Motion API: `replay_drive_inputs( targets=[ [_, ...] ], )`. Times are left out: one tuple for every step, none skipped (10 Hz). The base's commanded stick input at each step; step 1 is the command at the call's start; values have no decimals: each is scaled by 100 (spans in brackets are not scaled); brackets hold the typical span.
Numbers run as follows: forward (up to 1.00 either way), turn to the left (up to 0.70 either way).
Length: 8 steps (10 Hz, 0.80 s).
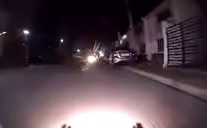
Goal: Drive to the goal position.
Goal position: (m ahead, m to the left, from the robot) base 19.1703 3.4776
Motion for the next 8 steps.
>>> replay_drive_inputs(
  targets=[
    [60, 0],
    [60, -12],
    [60, -15],
    [60, -15],
    [60, -15],
    [60, -15],
    [60, -15],
    [60, -15]
  ],
)
